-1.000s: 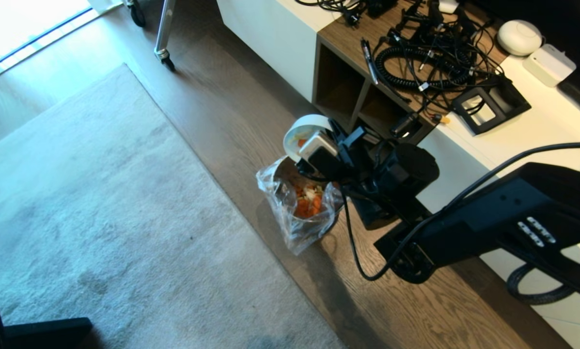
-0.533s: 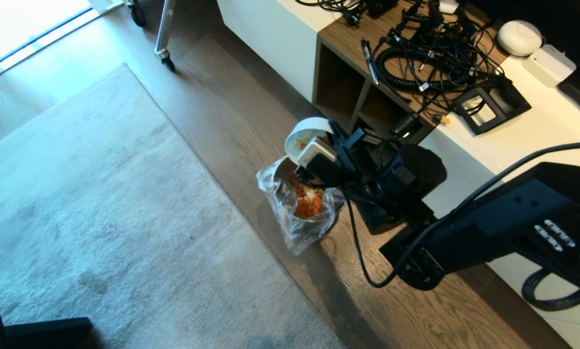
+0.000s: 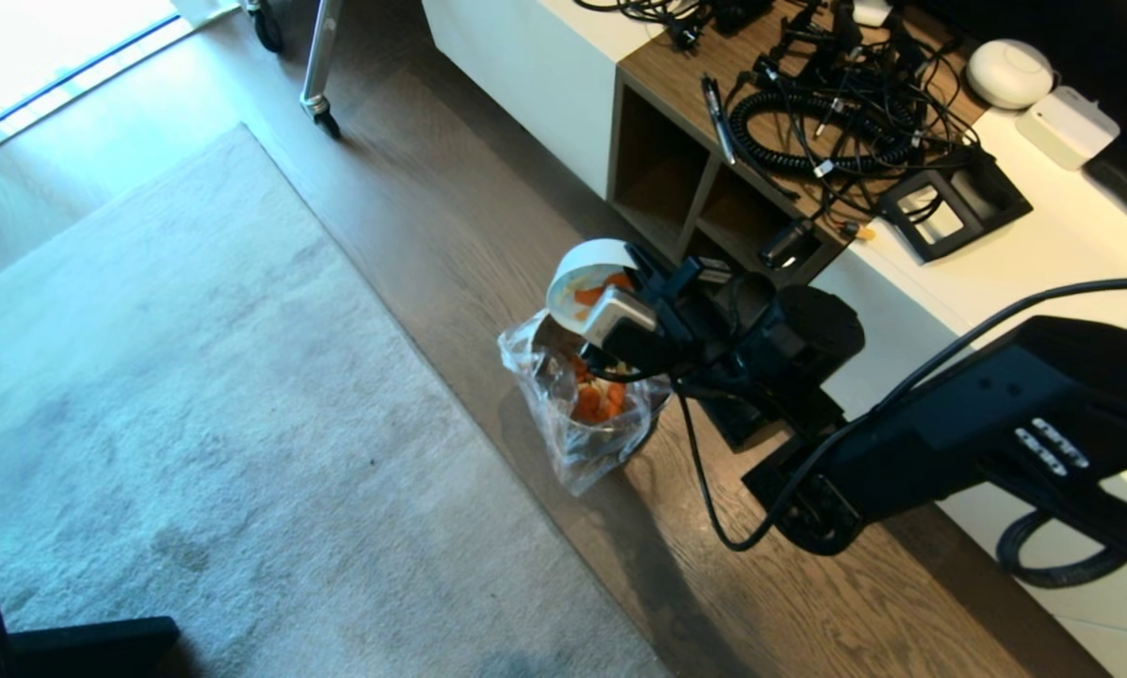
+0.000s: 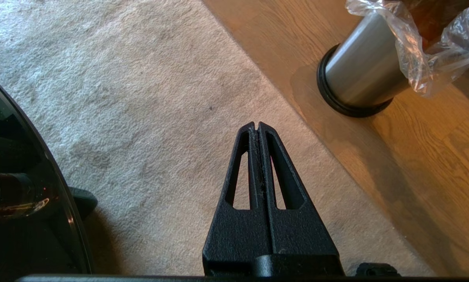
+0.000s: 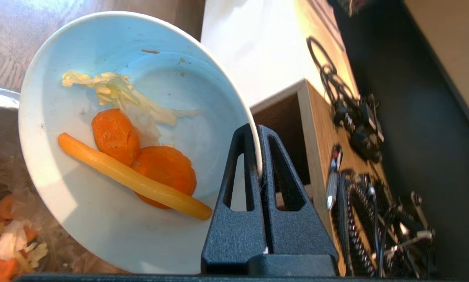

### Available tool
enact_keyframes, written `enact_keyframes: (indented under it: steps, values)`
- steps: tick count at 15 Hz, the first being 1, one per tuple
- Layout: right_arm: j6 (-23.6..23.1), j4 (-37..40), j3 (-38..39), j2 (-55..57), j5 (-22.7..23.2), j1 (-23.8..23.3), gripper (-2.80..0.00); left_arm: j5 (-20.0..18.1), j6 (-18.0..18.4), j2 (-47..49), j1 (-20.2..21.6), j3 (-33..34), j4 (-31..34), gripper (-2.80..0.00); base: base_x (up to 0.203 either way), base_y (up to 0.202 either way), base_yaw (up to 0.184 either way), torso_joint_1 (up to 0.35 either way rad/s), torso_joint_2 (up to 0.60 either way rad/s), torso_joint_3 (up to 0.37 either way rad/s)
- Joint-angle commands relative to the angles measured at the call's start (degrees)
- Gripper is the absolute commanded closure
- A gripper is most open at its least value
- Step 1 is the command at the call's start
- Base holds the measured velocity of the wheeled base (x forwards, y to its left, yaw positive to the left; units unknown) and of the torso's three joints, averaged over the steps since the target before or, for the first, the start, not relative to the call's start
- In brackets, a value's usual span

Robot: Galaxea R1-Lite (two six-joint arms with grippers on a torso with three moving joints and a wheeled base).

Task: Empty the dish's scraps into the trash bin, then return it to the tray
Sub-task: Pour the leftover food from the bowl into the trash can

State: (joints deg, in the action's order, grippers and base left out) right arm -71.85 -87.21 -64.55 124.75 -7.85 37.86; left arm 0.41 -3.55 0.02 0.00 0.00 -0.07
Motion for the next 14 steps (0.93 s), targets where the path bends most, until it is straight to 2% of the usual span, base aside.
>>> enact_keyframes:
  steps: [1, 9, 14]
  values:
    - [-0.9, -2.6, 0.0, 0.1, 2.8, -0.5, 0.0, 0.0, -0.1, 0.1, 0.0, 0.0, 0.0, 0.0, 0.0, 0.0, 0.0, 0.0, 0.0, 0.0]
    - [-3.8, -2.6, -0.4, 0.5, 15.4, -3.7, 0.0, 0.0, -0.1, 0.0, 0.0, 0.0, 0.0, 0.0, 0.0, 0.0, 0.0, 0.0, 0.0, 0.0]
    - [-3.8, -2.6, -4.1, 0.1, 16.6, -4.2, 0.0, 0.0, -0.1, 0.0, 0.0, 0.0, 0.0, 0.0, 0.0, 0.0, 0.0, 0.0, 0.0, 0.0]
